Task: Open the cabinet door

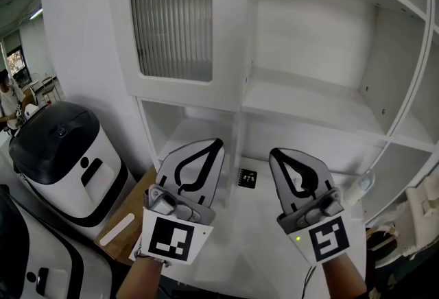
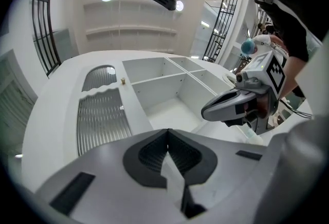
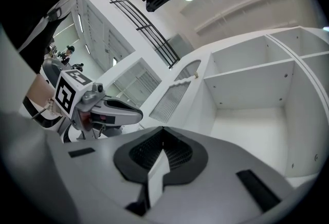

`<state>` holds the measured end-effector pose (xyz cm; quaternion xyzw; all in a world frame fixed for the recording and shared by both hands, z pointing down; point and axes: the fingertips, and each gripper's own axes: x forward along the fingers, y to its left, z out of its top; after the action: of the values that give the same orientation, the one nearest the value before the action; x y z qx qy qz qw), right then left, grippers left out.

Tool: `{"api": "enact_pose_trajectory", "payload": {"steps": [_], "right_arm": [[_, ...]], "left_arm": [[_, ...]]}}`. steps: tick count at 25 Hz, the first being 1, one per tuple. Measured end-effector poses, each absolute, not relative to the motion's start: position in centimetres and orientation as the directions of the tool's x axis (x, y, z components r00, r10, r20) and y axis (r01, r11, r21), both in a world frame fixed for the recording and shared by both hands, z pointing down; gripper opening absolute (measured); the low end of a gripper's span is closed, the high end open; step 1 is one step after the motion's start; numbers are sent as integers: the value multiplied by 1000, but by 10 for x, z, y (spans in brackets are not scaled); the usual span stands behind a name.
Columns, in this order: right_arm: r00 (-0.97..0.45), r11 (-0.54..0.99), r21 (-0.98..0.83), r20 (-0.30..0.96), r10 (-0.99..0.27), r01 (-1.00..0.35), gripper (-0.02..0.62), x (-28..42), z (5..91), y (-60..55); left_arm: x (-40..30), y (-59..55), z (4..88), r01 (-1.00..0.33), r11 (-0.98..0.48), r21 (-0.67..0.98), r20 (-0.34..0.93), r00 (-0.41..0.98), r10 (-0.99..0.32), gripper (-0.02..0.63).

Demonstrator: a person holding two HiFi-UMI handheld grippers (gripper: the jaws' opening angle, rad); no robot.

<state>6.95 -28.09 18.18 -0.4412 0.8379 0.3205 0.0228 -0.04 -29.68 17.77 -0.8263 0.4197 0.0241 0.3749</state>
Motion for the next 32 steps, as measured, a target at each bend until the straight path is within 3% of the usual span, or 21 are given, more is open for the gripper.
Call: {"api": "enact_pose_trajectory", "payload": {"steps": [32], "right_arm": [[-616, 328, 578, -417, -668, -747, 2, 69, 105, -292]], "left_arm": [[-12, -320, 100, -737, -249, -629, -470, 615, -633, -2]]}}
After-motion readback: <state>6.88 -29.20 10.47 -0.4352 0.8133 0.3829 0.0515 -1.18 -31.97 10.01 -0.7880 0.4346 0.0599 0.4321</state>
